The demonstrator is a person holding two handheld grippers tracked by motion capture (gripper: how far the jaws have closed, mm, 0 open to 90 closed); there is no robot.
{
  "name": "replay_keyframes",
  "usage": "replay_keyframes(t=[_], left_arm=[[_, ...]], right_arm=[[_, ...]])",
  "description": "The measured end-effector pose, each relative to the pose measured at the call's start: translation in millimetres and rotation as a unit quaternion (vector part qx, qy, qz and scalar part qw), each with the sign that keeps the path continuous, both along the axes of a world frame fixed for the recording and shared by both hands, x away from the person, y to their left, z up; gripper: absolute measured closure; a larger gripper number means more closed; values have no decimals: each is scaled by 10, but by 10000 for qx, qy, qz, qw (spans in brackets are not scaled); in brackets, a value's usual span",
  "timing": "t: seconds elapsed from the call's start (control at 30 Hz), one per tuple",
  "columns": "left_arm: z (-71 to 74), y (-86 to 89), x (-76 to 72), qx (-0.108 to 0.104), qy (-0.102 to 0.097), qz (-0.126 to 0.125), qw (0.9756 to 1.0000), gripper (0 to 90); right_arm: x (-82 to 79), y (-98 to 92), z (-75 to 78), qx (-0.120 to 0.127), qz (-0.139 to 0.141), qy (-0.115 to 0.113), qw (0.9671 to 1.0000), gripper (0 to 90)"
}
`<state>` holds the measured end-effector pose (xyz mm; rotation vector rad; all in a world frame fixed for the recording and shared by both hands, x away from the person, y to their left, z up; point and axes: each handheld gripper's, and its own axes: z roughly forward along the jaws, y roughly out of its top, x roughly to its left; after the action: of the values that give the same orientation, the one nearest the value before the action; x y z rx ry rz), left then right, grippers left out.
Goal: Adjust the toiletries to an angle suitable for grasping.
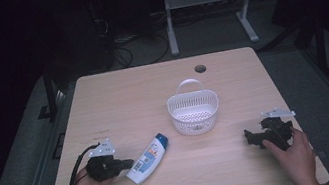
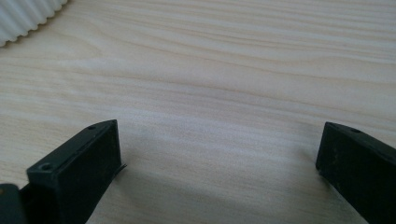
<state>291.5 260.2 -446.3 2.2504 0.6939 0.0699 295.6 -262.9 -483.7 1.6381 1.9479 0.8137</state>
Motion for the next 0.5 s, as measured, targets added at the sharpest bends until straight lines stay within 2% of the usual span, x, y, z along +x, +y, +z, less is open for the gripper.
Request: replay_keyframes(t=[0.17,0.3,0.5], left_arm=[[8,-36,-20,7,4,-52,10000,900],[25,-24,-15,16,-22,6,10000,900],[59,13,22,4,3,202,9998,796]], right_arm=[[0,0,0,0,0,0,10000,0],[0,0,0,0,1,0,10000,0],[0,0,0,1,0,0,10000,0]])
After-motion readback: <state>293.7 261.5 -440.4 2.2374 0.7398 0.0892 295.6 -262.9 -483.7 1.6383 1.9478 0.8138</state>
